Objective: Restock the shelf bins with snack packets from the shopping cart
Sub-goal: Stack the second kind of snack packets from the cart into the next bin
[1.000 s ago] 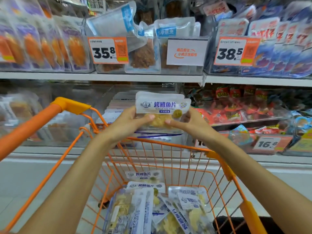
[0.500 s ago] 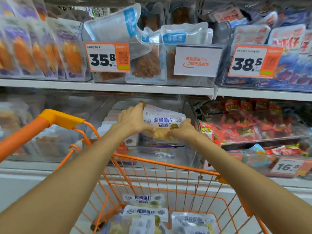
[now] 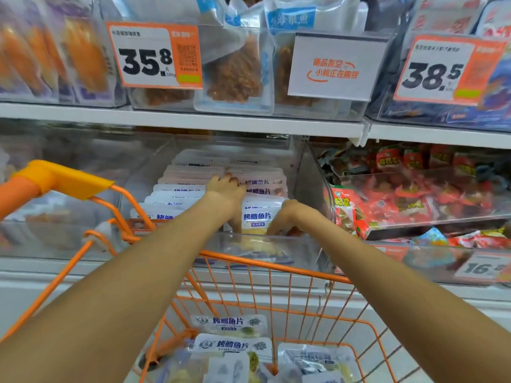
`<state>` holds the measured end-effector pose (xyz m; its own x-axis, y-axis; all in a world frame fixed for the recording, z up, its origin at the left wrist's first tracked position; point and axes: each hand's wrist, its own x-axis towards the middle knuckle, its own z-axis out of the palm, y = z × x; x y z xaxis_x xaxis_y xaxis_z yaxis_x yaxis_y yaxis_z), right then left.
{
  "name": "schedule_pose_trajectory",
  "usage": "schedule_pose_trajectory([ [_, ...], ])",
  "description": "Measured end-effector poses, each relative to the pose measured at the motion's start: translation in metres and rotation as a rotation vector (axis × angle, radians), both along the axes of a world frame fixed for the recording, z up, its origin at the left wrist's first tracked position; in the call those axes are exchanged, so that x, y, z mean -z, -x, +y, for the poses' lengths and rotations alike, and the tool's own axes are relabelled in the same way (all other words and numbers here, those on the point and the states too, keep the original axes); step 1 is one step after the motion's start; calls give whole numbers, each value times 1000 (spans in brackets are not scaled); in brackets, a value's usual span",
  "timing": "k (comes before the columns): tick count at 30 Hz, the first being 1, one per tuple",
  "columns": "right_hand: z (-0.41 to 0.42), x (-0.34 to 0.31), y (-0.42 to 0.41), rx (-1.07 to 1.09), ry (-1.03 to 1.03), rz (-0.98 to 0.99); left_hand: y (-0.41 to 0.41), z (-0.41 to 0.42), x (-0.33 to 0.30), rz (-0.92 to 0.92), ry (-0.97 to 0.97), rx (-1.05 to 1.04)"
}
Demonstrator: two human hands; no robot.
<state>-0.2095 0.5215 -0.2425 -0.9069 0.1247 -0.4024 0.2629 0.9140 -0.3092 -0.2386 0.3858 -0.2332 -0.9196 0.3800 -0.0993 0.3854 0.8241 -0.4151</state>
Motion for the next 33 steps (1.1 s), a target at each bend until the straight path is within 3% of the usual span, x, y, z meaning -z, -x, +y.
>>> schedule_pose_trajectory([
  [7, 5, 15, 9, 91, 187, -42, 3, -1, 1, 40, 80, 16],
  [14, -5, 14, 13, 248, 152, 303, 8, -5, 4, 225, -115, -55],
  [17, -6, 12, 20, 263, 151, 289, 13, -8, 7, 277, -156, -31],
  [23, -8, 25, 24, 384, 197, 235, 17, -5, 15, 222, -172, 41],
  [33, 1, 32, 32, 378, 490, 164, 15, -6, 14, -20, -197, -18],
])
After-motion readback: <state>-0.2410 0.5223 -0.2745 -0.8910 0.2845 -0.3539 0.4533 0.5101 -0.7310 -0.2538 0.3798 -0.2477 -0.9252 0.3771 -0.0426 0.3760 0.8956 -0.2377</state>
